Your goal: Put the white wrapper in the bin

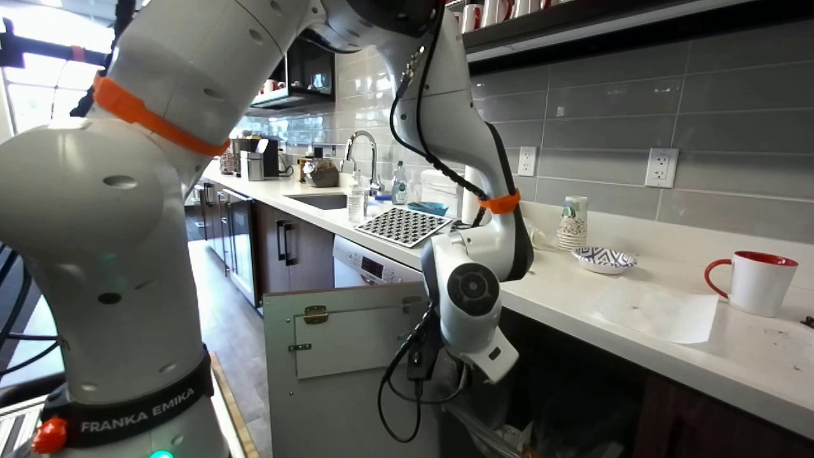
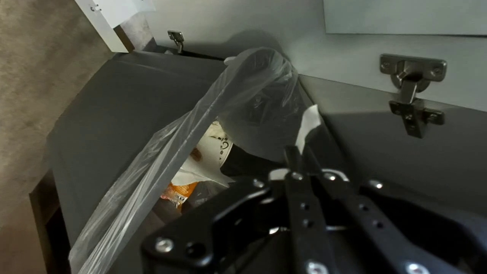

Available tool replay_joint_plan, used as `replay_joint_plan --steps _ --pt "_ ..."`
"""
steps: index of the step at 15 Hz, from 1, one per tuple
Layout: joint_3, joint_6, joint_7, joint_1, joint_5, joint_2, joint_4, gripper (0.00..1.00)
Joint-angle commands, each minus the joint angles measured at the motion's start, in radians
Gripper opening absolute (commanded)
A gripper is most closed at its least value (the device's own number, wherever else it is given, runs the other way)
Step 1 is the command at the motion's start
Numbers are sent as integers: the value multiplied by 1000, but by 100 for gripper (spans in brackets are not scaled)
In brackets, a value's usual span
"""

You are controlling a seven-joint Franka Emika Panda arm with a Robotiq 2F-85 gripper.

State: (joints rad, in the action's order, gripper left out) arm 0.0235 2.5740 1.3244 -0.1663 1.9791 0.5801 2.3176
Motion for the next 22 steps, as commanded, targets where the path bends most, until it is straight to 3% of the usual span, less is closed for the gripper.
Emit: replay_joint_plan --steps 1,6,11,14,15,22 --pt "-97 -129 54 77 107 146 -102 0" --pt "-158 -243 34 116 279 275 -191 0" --pt "-187 -278 4 139 514 370 -265 0" --pt "-199 -282 -28 149 577 414 -310 0" --pt "-133 -239 -8 46 528 415 -344 0" --pt "-65 -214 -15 -42 529 482 -464 0"
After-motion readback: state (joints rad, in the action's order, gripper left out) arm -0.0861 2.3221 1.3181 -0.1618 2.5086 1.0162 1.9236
